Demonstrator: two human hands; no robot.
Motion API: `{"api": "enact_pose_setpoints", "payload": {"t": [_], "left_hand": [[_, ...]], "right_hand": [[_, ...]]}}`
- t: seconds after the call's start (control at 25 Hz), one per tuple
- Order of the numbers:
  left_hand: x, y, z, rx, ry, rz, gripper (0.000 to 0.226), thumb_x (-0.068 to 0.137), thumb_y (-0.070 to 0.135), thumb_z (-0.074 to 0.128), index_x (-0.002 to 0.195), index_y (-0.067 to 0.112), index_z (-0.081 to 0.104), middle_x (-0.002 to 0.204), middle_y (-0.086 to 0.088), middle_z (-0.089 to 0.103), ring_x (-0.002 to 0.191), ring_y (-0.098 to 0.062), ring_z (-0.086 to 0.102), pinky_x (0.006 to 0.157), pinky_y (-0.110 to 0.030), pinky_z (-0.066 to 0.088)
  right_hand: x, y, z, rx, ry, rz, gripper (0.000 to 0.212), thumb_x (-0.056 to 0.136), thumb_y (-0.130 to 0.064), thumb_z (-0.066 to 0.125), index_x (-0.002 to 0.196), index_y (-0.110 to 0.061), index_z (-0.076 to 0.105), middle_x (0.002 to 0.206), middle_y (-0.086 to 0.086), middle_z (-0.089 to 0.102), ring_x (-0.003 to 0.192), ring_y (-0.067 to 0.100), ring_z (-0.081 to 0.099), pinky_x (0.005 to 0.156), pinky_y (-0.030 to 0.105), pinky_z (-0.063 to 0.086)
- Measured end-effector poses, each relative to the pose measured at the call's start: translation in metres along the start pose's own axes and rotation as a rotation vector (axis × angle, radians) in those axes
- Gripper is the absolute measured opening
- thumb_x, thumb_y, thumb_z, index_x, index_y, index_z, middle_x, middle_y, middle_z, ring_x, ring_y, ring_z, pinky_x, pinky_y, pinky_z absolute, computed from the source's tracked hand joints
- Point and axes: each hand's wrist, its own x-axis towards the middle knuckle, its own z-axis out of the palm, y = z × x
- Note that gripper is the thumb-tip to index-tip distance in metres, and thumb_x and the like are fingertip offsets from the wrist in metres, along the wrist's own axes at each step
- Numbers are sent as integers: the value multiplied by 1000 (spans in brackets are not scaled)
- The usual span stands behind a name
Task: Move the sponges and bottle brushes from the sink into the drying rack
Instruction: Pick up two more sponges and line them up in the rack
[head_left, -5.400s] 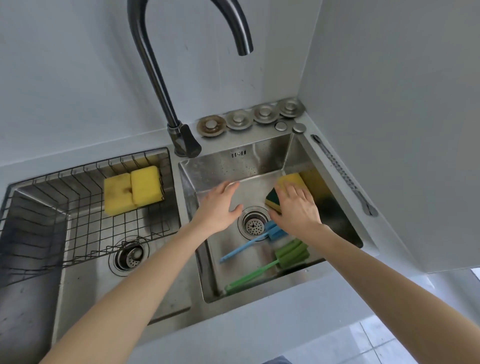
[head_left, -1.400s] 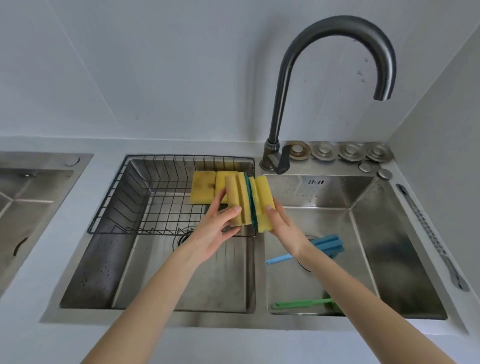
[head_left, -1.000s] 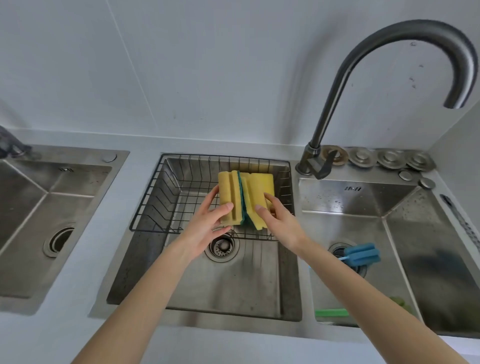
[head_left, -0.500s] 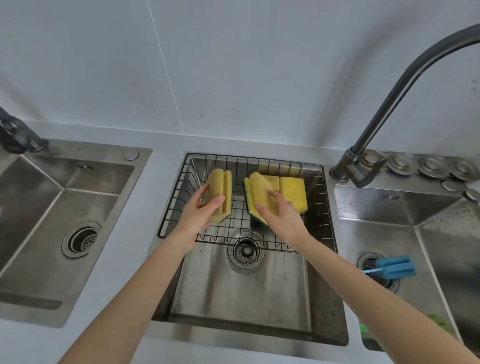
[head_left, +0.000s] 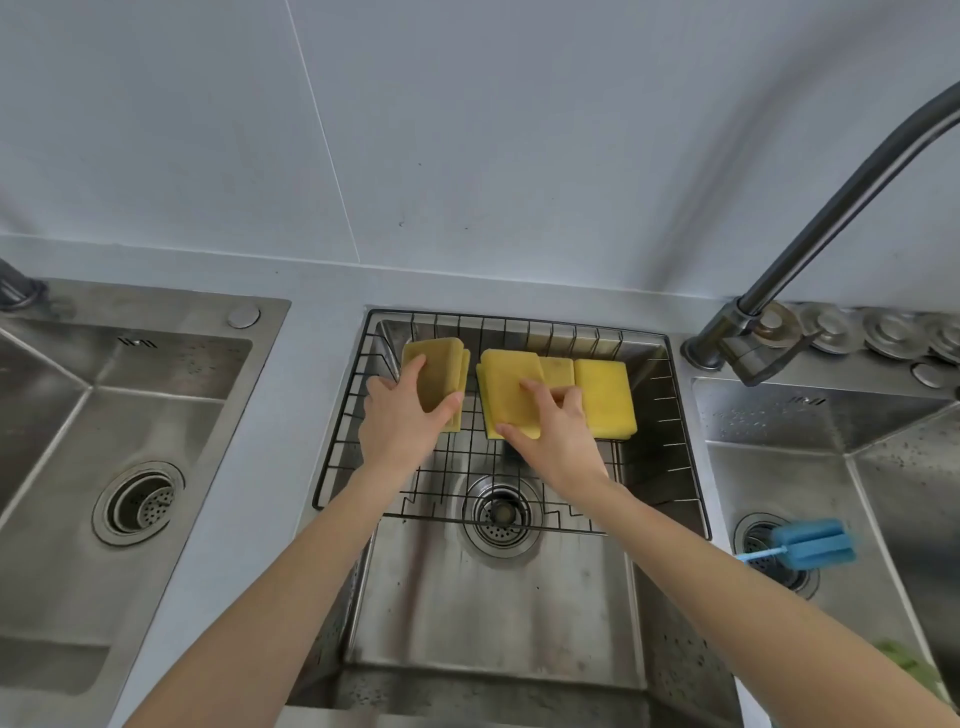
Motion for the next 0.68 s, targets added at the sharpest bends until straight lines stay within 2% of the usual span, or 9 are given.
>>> {"api": "enact_pose_setpoints", "payload": {"t": [0.28,0.56,0.68], "left_hand": [[7,-6,10,207,27,24,68,83,50,53,139,24,25,128,-20,36,116,-36,42,84,-44,47],[18,-10,24,275,26,25,66,86,48,50,140,21,23,128,-22,36,115,-37,41,80,-43,48],[22,-11,31,284,37,2,66,86,47,50,140,20,24,129,-22,35,115,-37,40,79,-42,49]], "right_hand": [[19,-8,18,-70,21,-45,61,87,-35,59,138,-17,31,131,16,32,122,31,39,87,38,51],[33,-3,32,-123,10,-49,58,87,-35,58,135,-14,33,129,18,32,122,31,36,84,39,54],[36,1,40,-160,22,-67,57,88,-36,57,134,-13,33,129,19,33,121,31,36,88,37,51]]}}
